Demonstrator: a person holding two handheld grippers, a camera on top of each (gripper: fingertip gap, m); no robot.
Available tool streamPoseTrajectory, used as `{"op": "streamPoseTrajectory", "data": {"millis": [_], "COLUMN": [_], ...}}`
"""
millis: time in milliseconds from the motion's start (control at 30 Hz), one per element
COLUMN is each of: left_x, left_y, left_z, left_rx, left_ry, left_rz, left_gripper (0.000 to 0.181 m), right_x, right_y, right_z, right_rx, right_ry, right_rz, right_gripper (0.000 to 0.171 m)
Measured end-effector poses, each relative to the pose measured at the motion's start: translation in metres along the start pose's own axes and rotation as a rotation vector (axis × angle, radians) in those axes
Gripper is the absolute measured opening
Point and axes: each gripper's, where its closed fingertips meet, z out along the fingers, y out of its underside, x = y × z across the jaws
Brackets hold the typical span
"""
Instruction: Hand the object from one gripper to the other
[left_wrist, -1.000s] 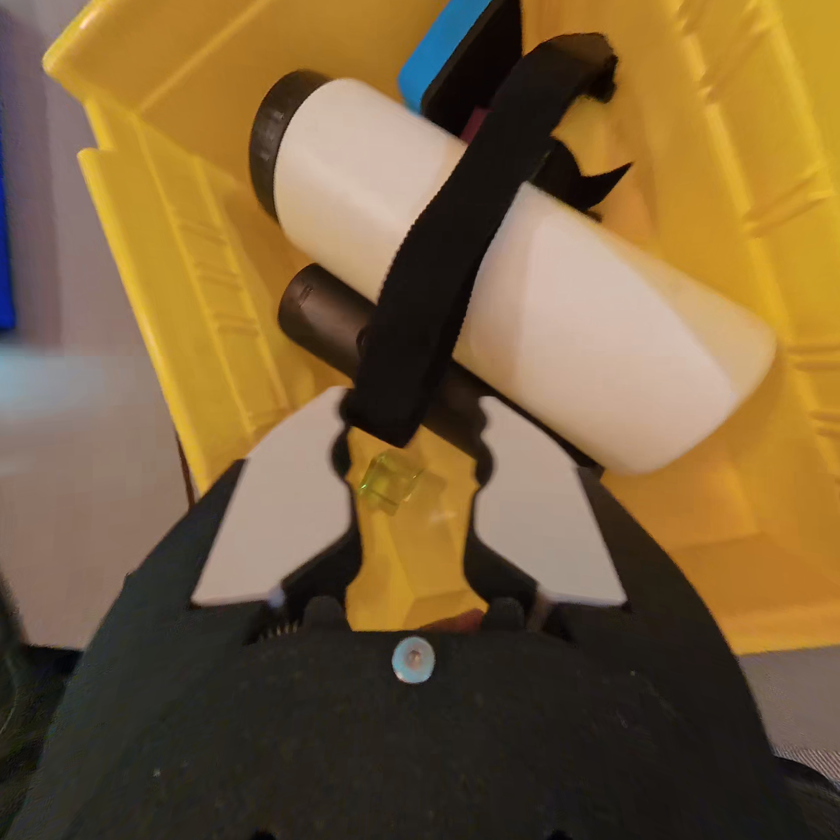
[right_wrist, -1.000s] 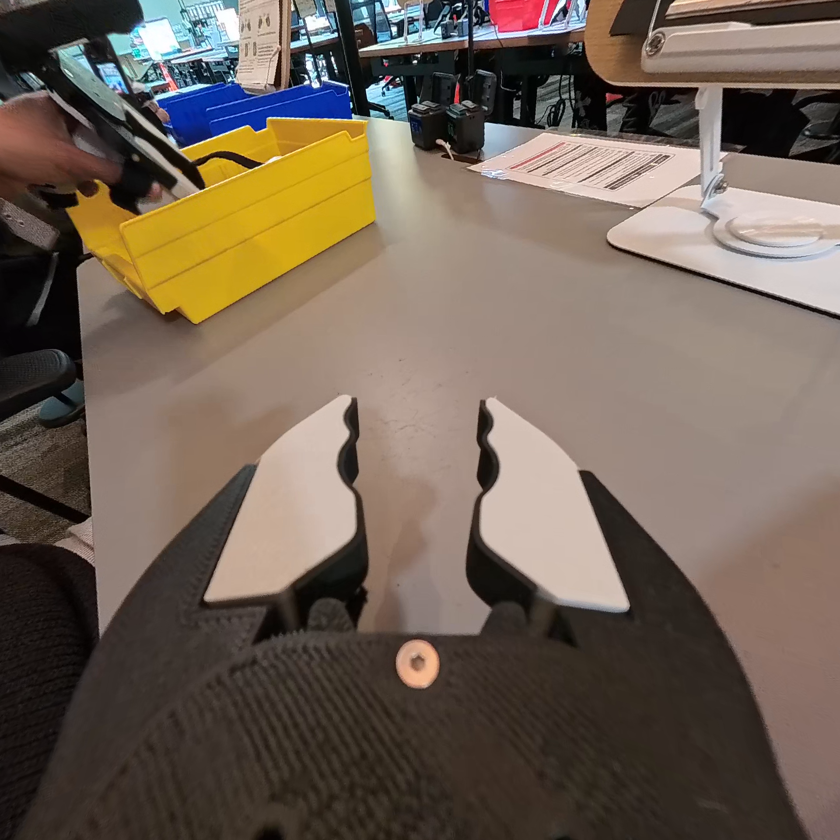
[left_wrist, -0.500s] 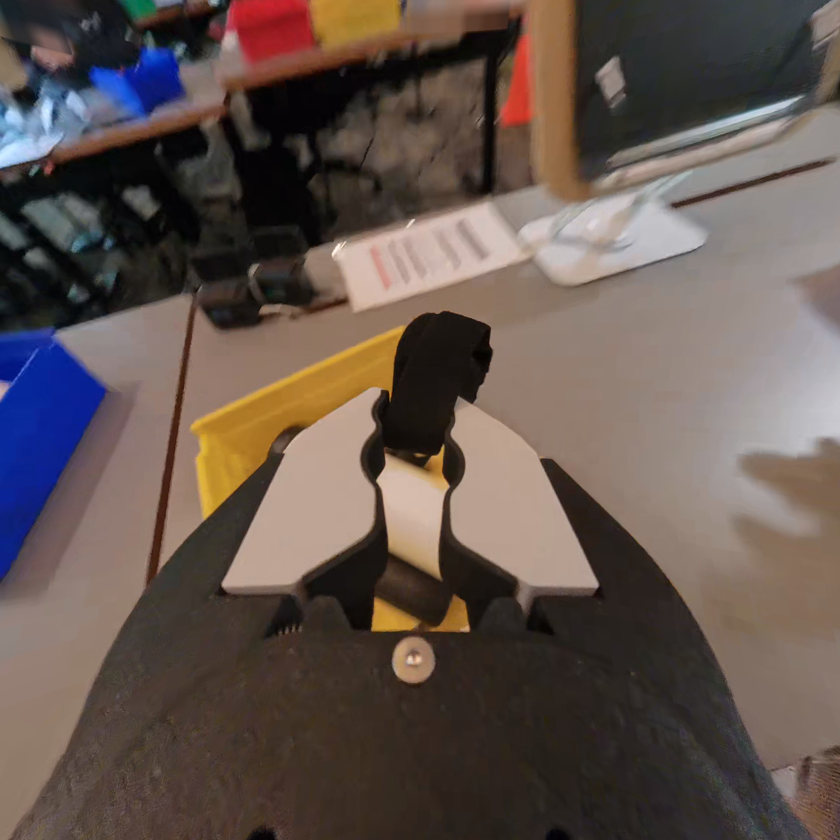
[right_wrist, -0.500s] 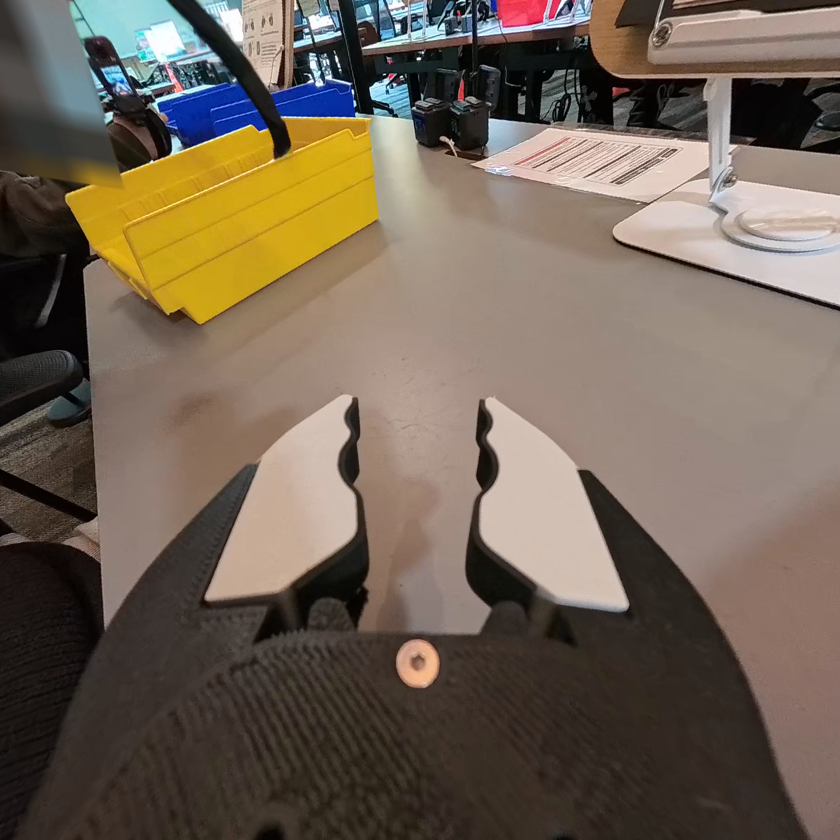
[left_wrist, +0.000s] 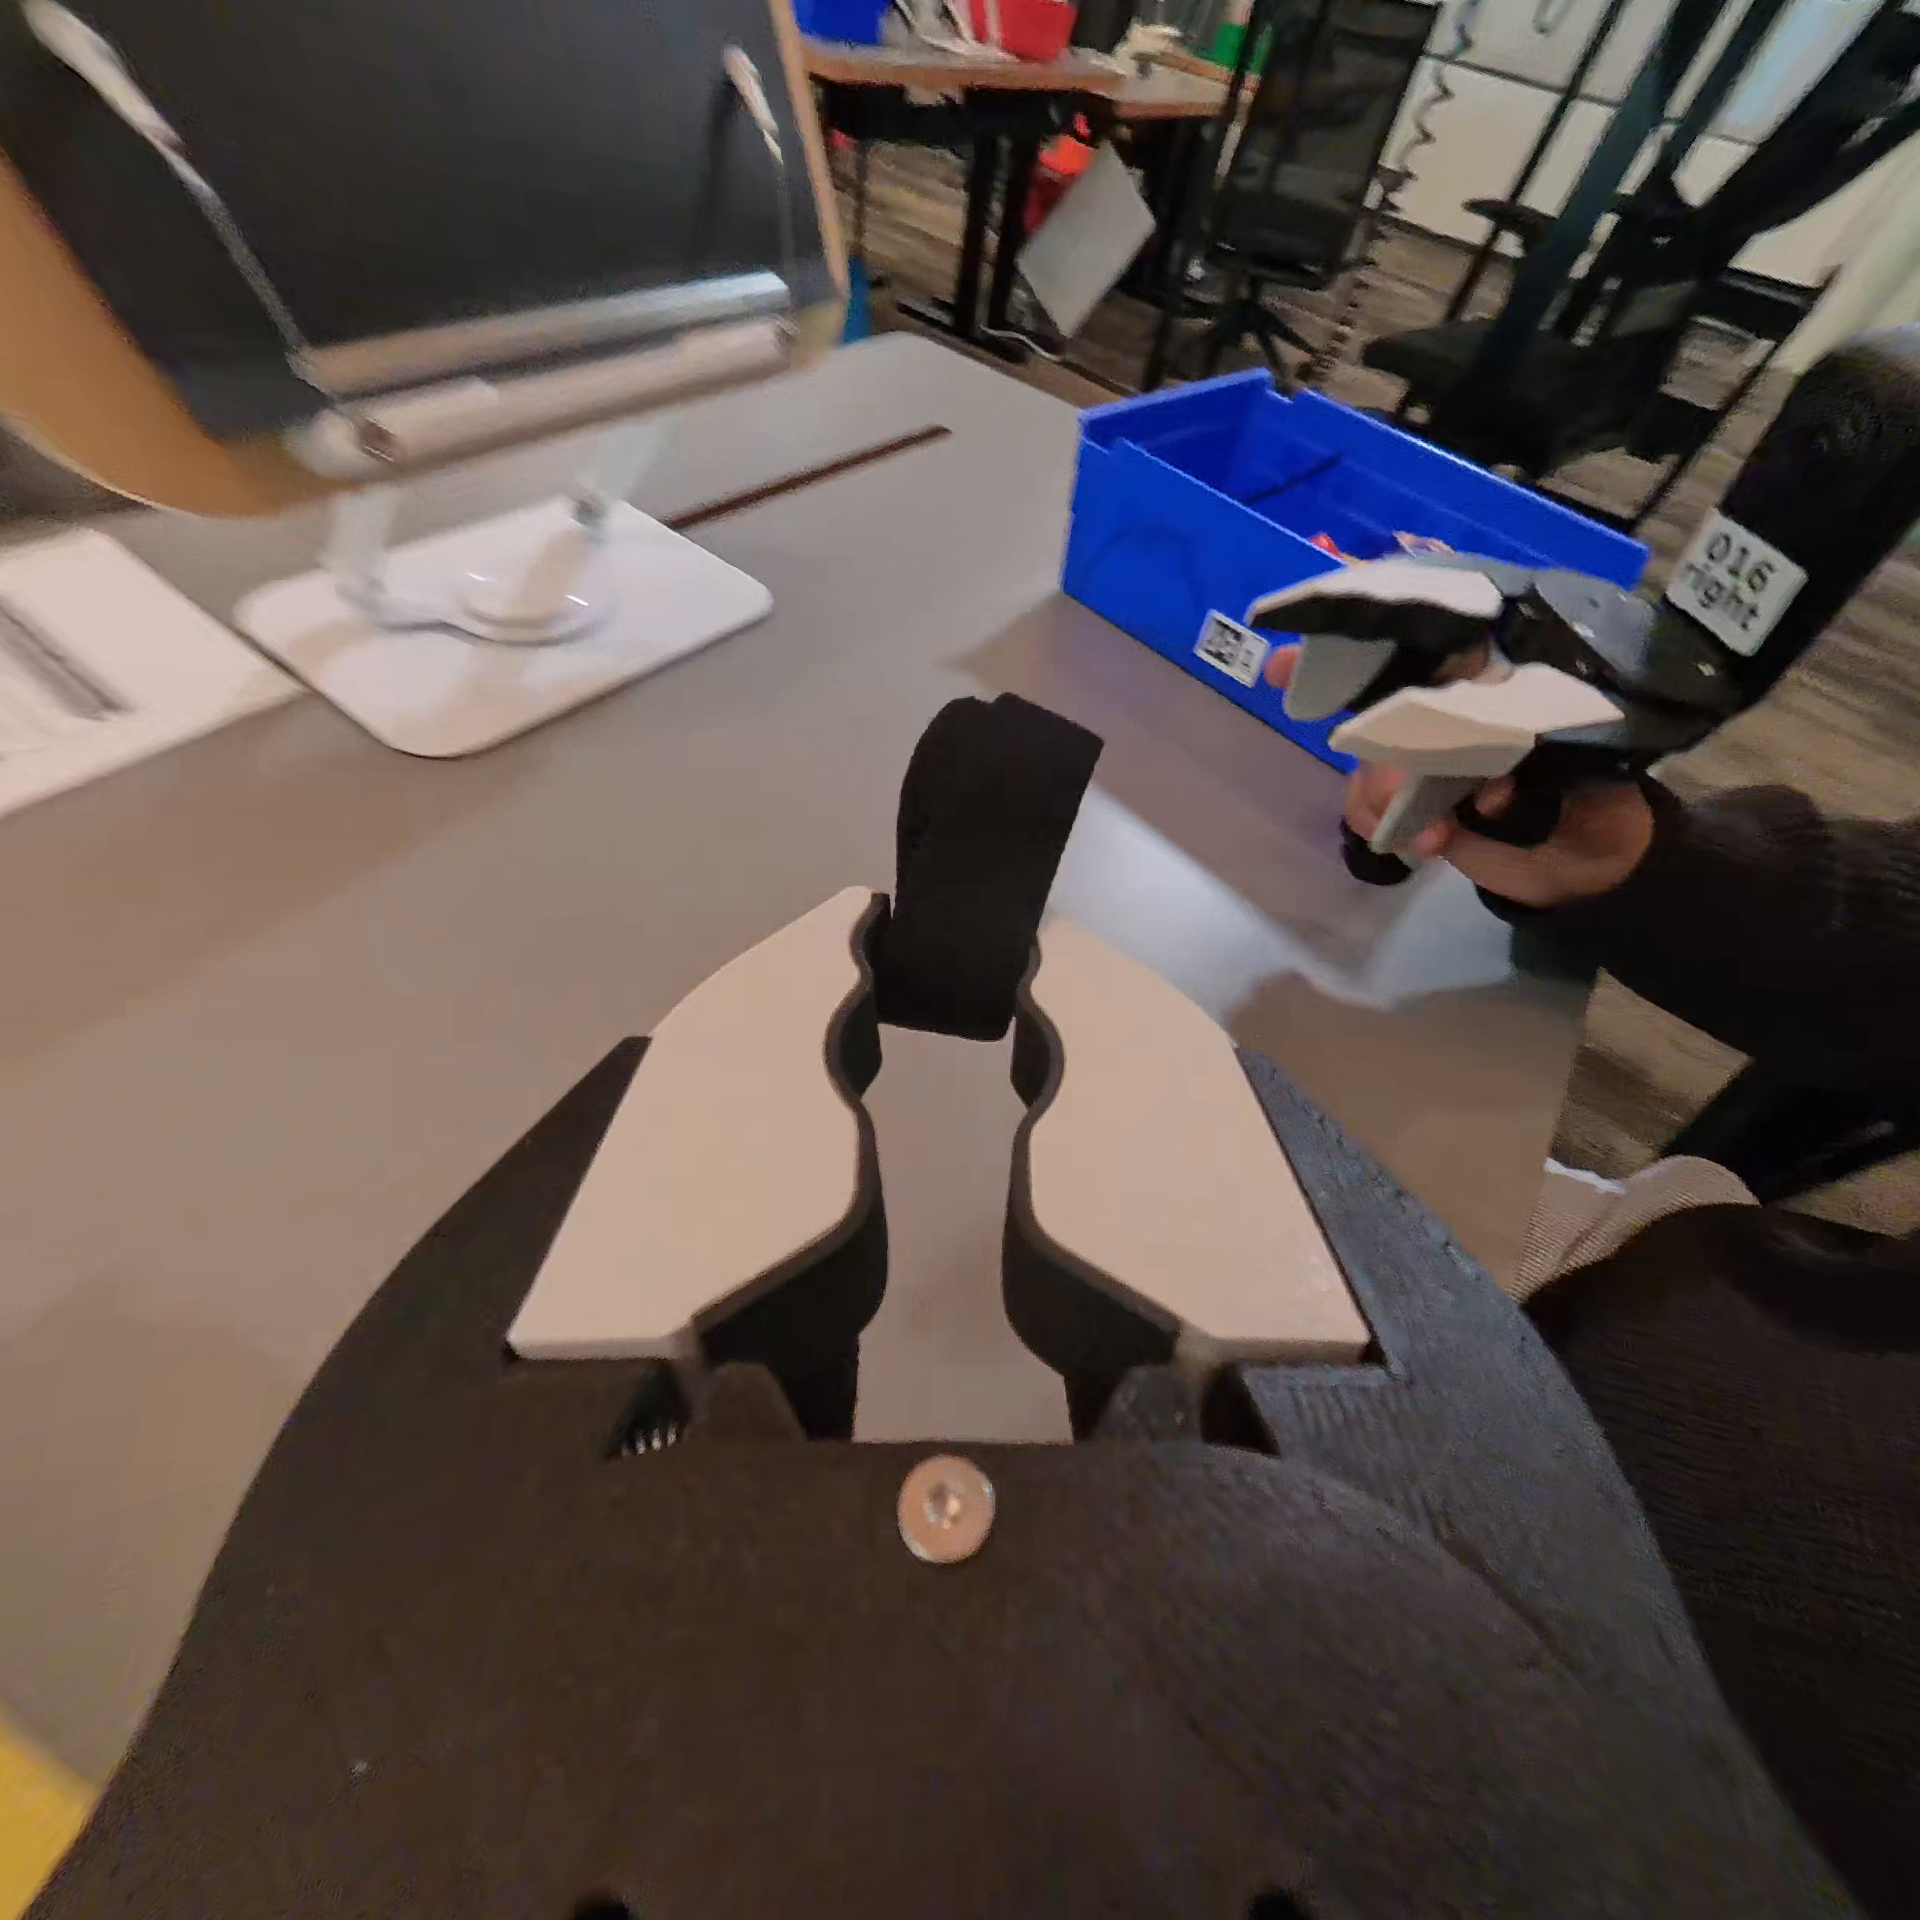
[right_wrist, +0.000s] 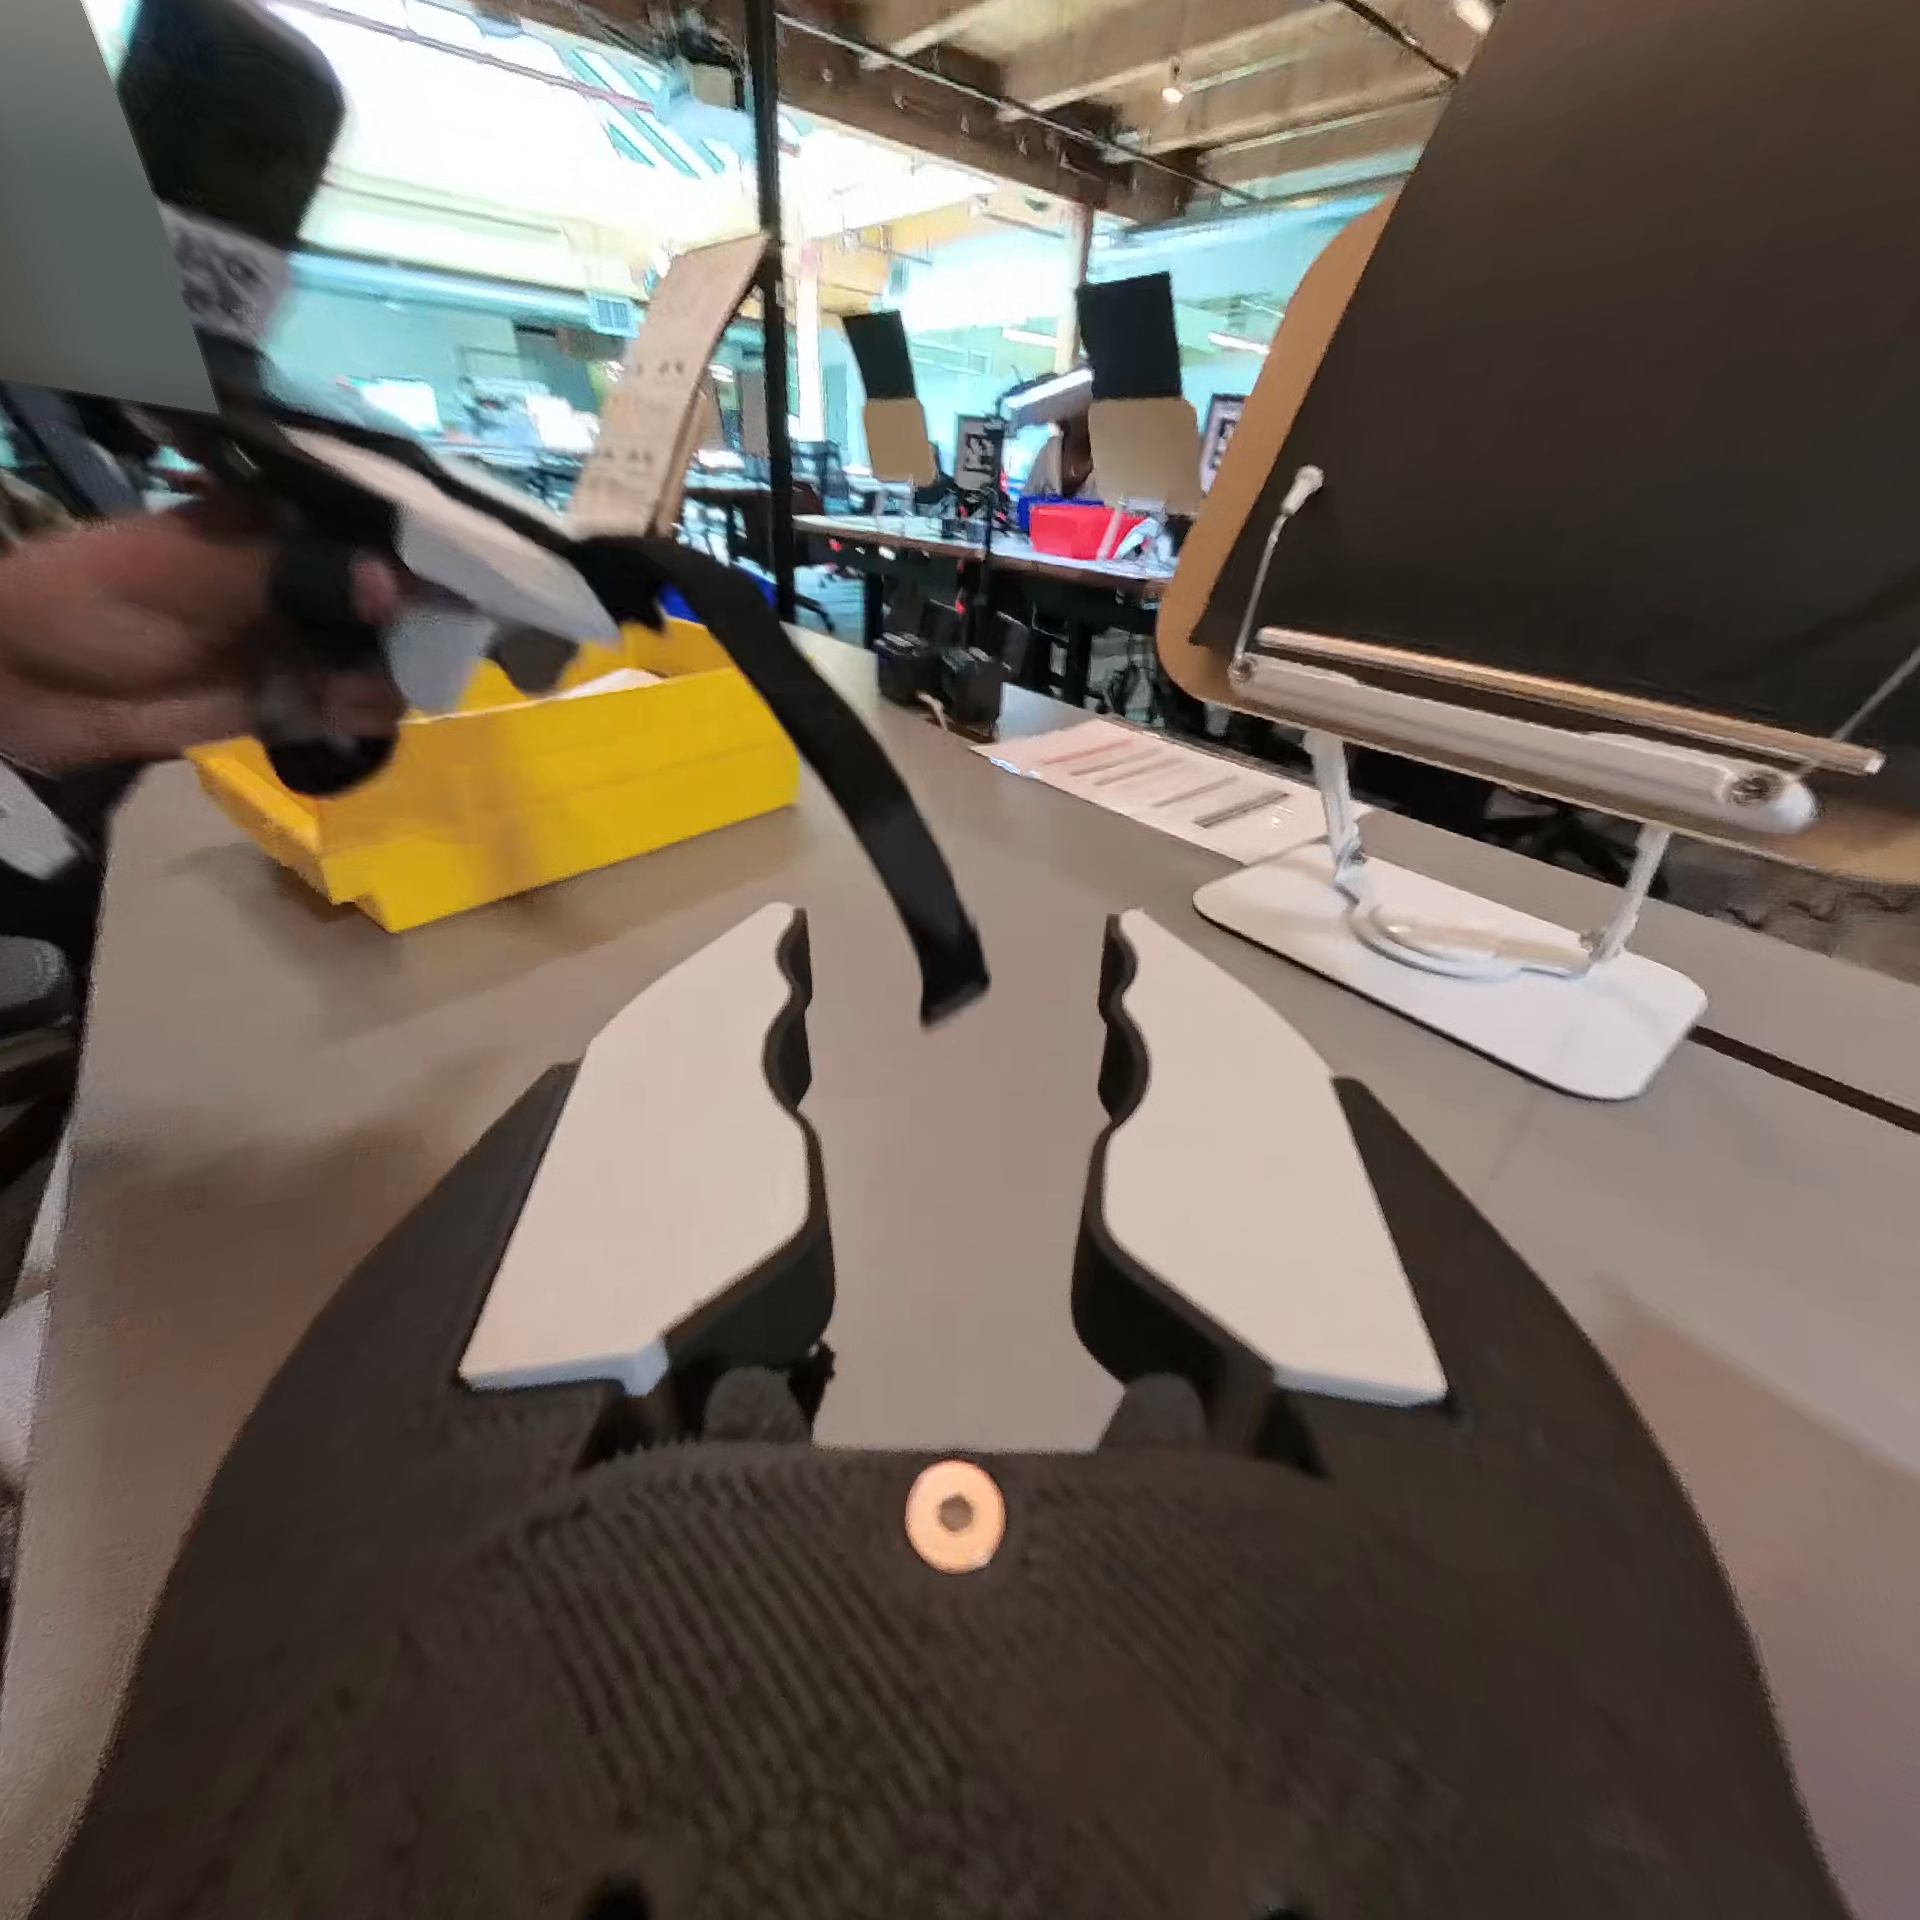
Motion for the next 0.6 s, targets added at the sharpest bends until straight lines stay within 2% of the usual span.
{"op": "streamPoseTrajectory", "data": {"millis": [100,200,300,367,500,600], "left_x": [0.022,0.045,0.046,0.052,0.043,0.049], "left_y": [0.018,0.026,0.028,0.026,0.033,0.030], "left_z": [0.026,0.034,0.035,0.032,0.036,0.034], "left_rx": [-0.006,-0.011,-0.015,0.008,-0.019,0.012], "left_ry": [0.128,0.266,0.254,0.302,0.255,0.297], "left_rz": [-0.024,0.006,0.077,0.080,0.060,0.043], "left_gripper": [0.022,0.022,0.022,0.022,0.022,0.022], "right_x": [-0.007,-0.011,-0.036,-0.050,-0.066,-0.068], "right_y": [0.009,0.023,0.034,0.047,0.050,0.066], "right_z": [0.002,0.007,0.008,0.009,0.007,0.009], "right_rx": [-0.037,-0.098,-0.149,-0.227,-0.255,-0.331], "right_ry": [-0.089,-0.140,-0.327,-0.423,-0.499,-0.462], "right_rz": [0.061,0.111,0.201,0.312,0.282,0.194], "right_gripper": [0.056,0.062,0.063,0.066,0.064,0.067]}}
